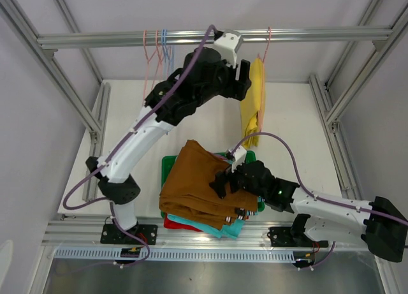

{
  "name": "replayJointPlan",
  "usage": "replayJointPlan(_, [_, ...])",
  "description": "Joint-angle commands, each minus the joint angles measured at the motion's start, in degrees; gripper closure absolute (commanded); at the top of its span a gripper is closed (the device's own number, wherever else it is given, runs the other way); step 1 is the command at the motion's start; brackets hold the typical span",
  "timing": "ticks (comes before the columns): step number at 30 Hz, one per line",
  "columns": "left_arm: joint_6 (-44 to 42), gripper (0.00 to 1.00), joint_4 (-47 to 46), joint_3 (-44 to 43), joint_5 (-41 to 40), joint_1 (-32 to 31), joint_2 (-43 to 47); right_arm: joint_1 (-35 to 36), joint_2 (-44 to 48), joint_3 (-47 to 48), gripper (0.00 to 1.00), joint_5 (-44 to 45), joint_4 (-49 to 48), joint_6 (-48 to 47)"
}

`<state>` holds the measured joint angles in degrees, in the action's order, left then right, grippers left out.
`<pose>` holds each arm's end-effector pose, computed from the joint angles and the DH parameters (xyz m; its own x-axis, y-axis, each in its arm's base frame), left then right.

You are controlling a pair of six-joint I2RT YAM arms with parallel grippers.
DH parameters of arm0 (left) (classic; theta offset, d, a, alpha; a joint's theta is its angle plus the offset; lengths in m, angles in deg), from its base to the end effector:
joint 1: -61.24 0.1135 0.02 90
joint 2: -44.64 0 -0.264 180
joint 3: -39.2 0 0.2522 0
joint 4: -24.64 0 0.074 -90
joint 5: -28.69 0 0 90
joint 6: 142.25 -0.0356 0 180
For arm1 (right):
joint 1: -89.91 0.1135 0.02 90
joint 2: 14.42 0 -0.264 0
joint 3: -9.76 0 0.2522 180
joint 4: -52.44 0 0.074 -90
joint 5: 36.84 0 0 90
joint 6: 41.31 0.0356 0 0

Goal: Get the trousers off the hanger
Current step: Pick up the hanger from the clothesline.

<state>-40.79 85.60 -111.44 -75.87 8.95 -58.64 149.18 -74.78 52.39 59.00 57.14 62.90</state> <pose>0.2254 -0.2769 0.5305 -0.2634 0.0263 -0.9643 0.5754 0.8066 -0.1352 0.1210 0.1965 0.2244 -0.3871 -0.1733 -0.9056 -0.7345 0.6517 0.1893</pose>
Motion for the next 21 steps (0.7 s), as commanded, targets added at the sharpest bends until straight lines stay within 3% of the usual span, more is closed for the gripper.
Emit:
replayJointPlan(1, [0.3,0.25,-6.9,-2.4,5.9,1.5,-3.9,1.9,5.1,3.9,0.01,-0.3,11.8,1.5])
replayJointPlan(10, [3.7,0.22,-18.8,1.3,16.0,4.0,-8.9,4.0,18.2,8.4,0.0,-0.5,21.6,3.9])
replayJointPlan(21, [8.0,0.21,-23.3,-2.8,19.5,5.2,-16.9,6.7,17.9,10.1,0.0,-3.4,21.8,7.6])
